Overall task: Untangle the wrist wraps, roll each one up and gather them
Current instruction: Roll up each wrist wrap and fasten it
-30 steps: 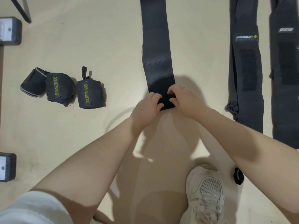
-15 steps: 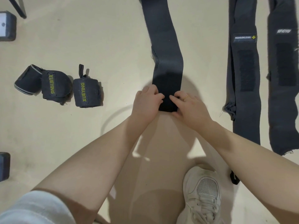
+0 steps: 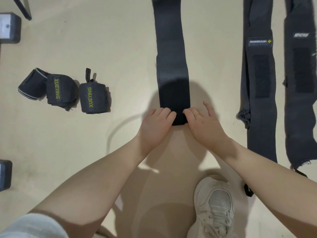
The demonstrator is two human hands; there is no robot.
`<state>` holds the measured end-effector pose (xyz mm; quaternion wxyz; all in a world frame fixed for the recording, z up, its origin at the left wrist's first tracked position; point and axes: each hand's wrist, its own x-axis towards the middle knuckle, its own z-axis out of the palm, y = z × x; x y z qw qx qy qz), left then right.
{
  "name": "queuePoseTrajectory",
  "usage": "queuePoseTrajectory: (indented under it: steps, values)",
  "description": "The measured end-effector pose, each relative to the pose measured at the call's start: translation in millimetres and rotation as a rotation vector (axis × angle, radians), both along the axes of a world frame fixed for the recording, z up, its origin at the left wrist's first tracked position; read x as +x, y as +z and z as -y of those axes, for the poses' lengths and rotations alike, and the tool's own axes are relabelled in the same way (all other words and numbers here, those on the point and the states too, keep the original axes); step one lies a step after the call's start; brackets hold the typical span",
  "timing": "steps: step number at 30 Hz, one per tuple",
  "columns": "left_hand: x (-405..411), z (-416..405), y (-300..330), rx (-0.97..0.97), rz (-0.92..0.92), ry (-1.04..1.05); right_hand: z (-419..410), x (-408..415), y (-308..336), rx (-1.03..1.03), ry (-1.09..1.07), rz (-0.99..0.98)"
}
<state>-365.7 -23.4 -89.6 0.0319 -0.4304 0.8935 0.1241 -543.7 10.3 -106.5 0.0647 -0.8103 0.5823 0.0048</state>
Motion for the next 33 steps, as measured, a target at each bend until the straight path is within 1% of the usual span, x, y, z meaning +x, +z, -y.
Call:
queuePoseTrajectory:
  steps: [3, 5, 7, 9, 11, 13, 14, 16, 18, 20, 21, 23, 24, 27, 28, 29, 33]
  values:
    - [3, 8, -2, 0.081, -0.05, 0.036, 7, 0, 4, 0.075, -0.022, 0.033]
    - [2, 15, -1, 0.164, -0.08, 0.072, 13, 0, 11, 0.207, -0.061, 0.089]
    - [1, 22, 1, 0.164, -0.07, 0.07, 19, 1, 14, 0.261, -0.107, 0.092]
    - [-1, 28, 1, 0.185, -0.032, 0.071, 25, 3, 14, 0.265, -0.163, 0.105]
    - [-4, 33, 0, 0.191, -0.069, 0.117, 29, 8, 14, 0.26, -0.273, 0.149]
    - [-9, 37, -1, 0.168, -0.115, 0.183, 35, 14, 15, 0.181, -0.356, 0.249]
    - [-11, 39, -2, 0.138, -0.158, 0.225, 37, 17, 14, 0.131, -0.363, 0.285]
    - [-13, 43, -2, 0.08, -0.221, 0.352, 43, 18, 13, 0.01, -0.297, 0.239]
    - [-16, 44, -1, 0.039, -0.229, 0.455, 46, 16, 13, -0.067, -0.15, 0.102]
    - [-20, 47, 0, 0.057, -0.177, 0.515, 45, 10, 6, -0.093, 0.014, -0.023]
    - [-21, 50, 0, 0.076, -0.147, 0.541, 43, 7, 2, -0.097, 0.063, -0.074]
    - [-24, 57, -2, 0.092, -0.113, 0.532, 42, 2, -1, -0.106, 0.075, -0.125]
    - [-23, 59, -3, 0.118, -0.121, 0.535, 44, 3, -1, -0.084, 0.062, -0.128]
    - [-19, 58, 2, 0.274, -0.281, 0.658, 55, 4, 5, 0.075, 0.061, -0.104]
    - [-18, 55, 5, 0.277, -0.307, 0.65, 59, 2, 7, 0.109, 0.079, -0.082]
    - [-15, 51, 6, 0.274, -0.314, 0.611, 61, -1, 6, 0.136, 0.105, -0.05]
    - [1, 32, 8, 0.397, -0.323, 0.417, 59, -4, 15, 0.315, 0.113, 0.147]
